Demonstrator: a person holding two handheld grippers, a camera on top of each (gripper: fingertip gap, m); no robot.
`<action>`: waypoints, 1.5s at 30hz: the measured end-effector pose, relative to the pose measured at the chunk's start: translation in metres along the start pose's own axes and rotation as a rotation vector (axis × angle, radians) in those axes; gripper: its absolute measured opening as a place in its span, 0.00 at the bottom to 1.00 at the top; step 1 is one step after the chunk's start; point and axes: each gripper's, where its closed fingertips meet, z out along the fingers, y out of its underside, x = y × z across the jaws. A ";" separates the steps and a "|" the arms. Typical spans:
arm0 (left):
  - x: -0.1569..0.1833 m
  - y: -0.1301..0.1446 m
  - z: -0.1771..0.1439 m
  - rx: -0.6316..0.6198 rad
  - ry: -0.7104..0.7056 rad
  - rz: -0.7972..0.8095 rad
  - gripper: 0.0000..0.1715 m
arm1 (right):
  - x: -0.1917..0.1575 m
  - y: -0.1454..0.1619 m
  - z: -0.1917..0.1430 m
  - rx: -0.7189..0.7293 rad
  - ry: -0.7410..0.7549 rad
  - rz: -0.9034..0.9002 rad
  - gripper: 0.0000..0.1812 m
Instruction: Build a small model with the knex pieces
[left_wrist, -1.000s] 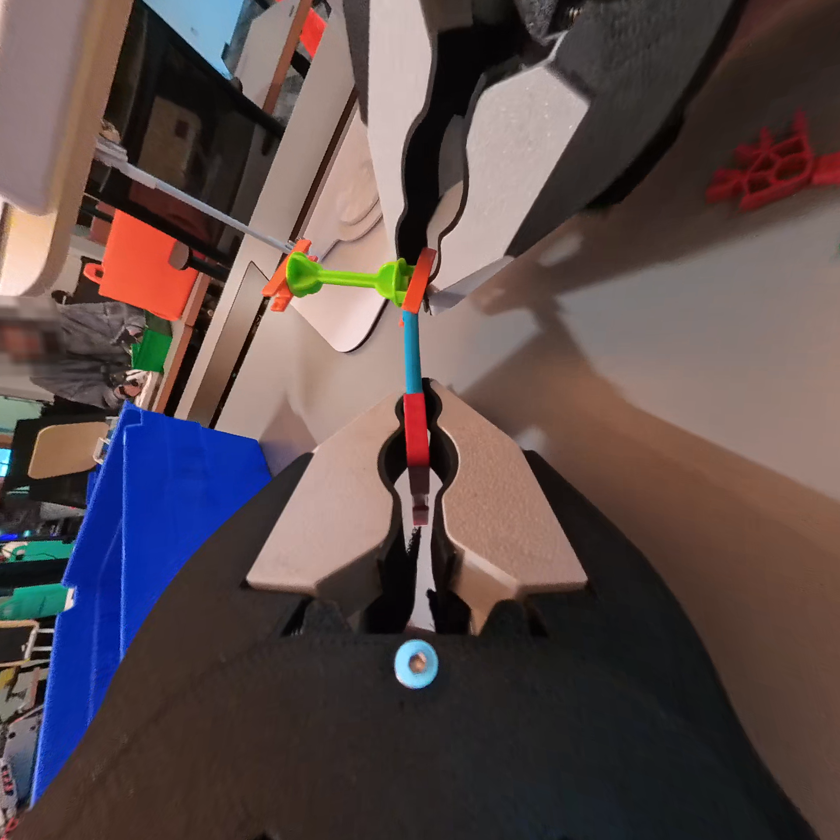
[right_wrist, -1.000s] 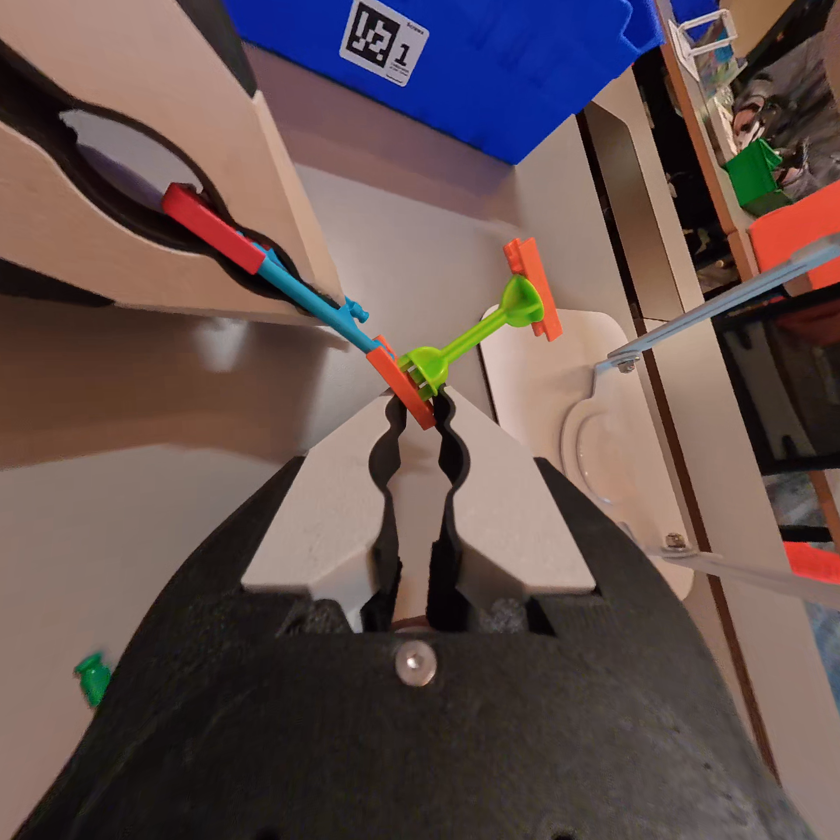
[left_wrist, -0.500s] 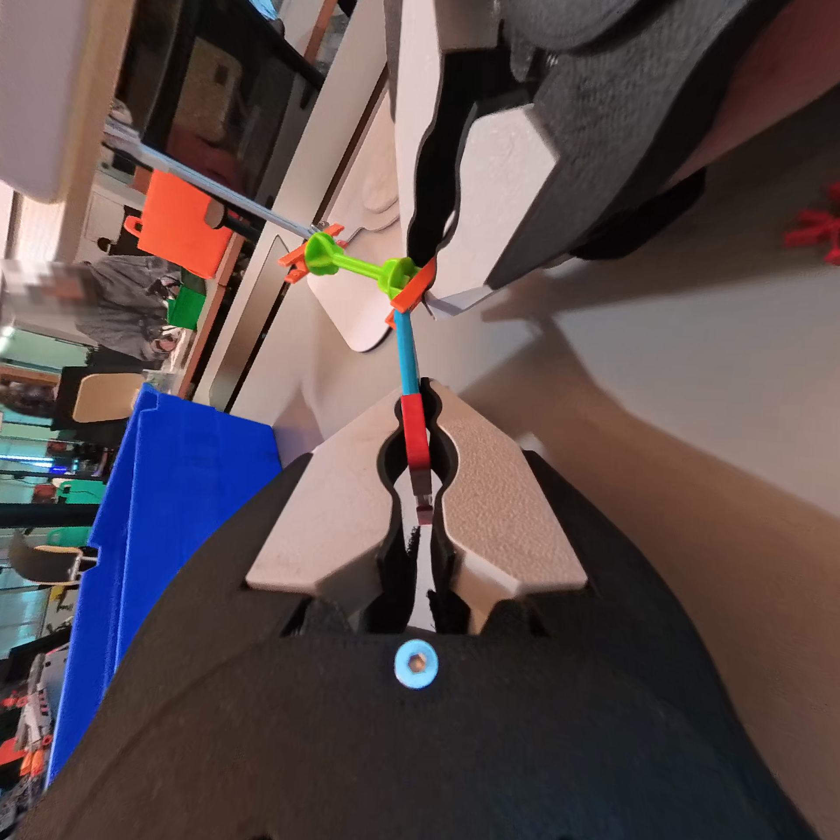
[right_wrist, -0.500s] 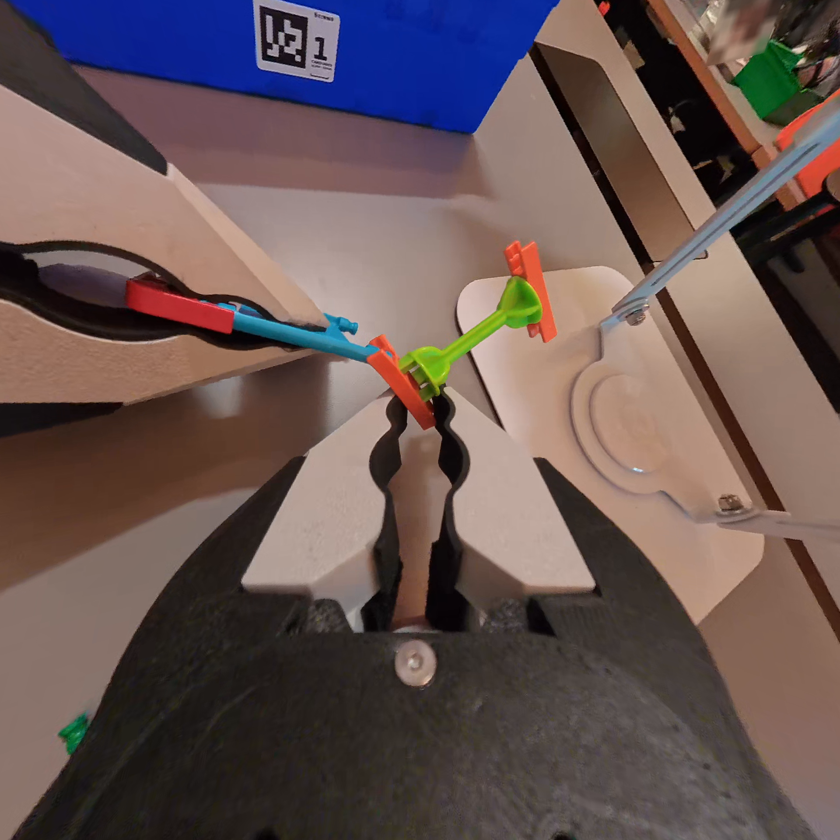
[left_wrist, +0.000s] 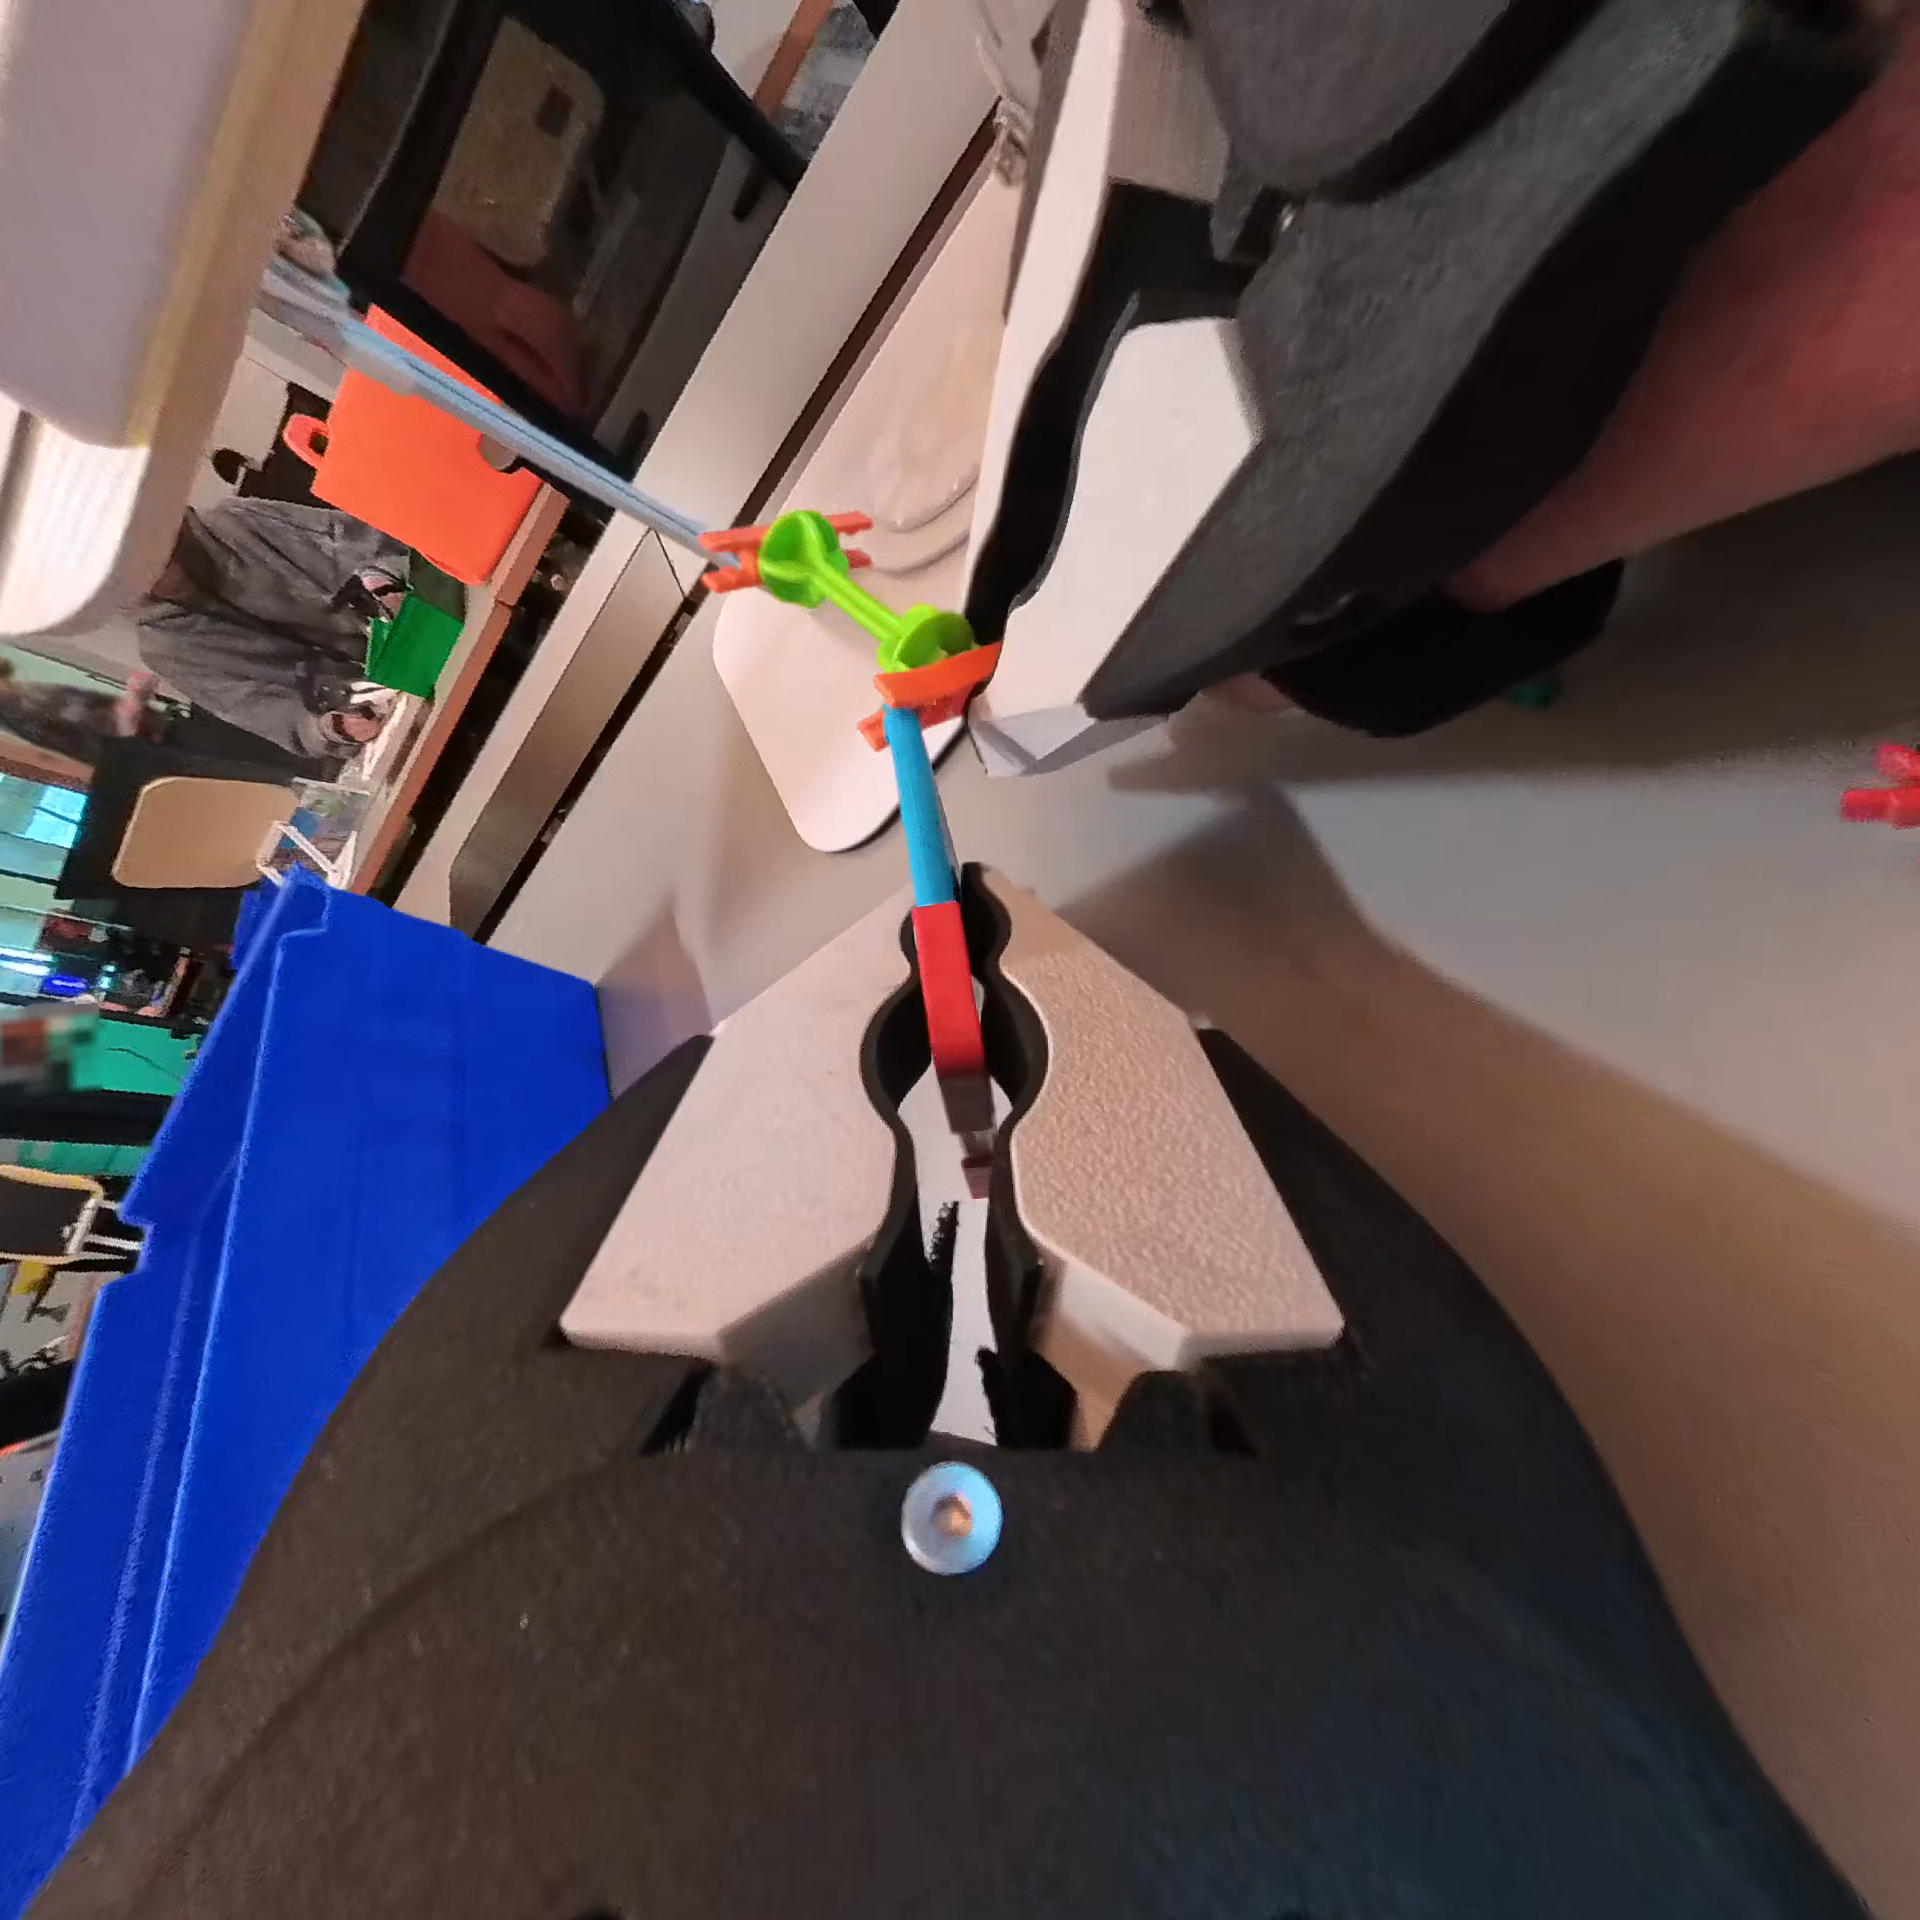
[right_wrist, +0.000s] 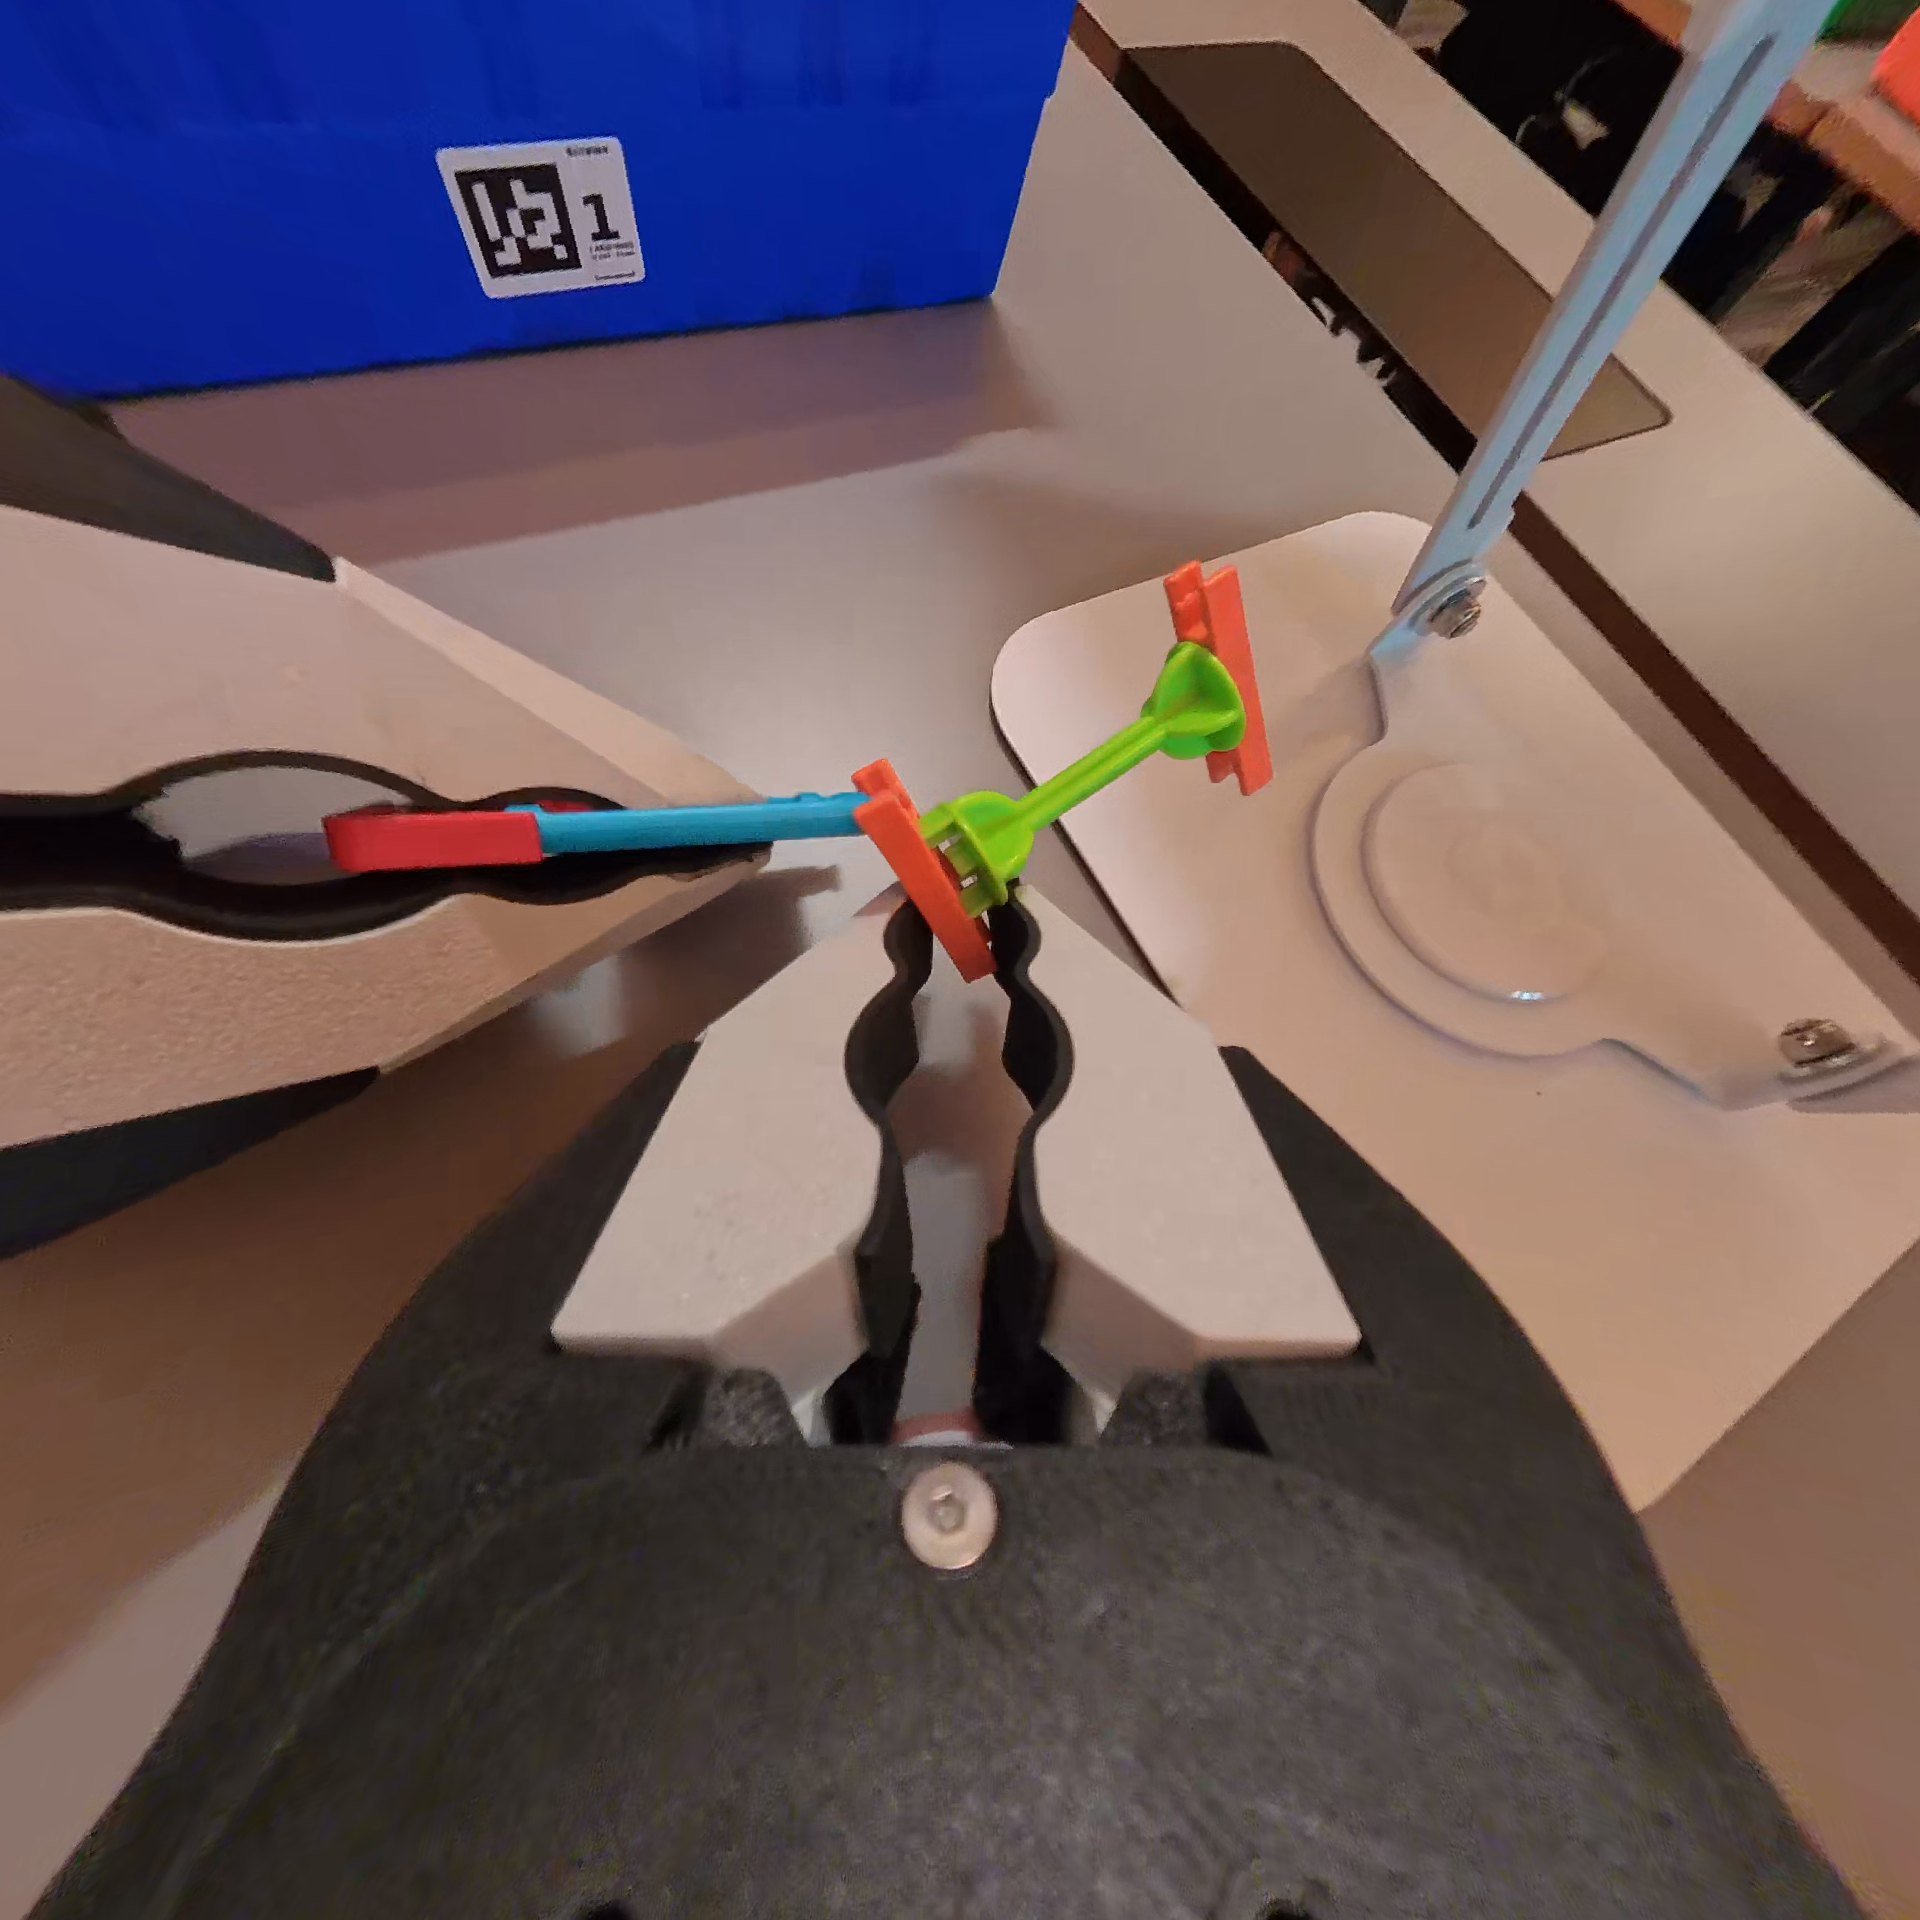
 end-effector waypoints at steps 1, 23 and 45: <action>-0.001 -0.002 0.000 0.004 -0.011 0.001 0.00 | 0.000 -0.002 0.000 0.008 -0.012 0.025 0.04; -0.016 -0.017 -0.031 0.231 0.390 -0.302 0.00 | -0.014 -0.033 -0.038 0.118 -0.307 -0.042 0.04; 0.008 0.019 -0.035 0.104 0.455 -0.147 0.00 | -0.100 0.045 -0.049 -0.221 -0.485 -0.826 0.06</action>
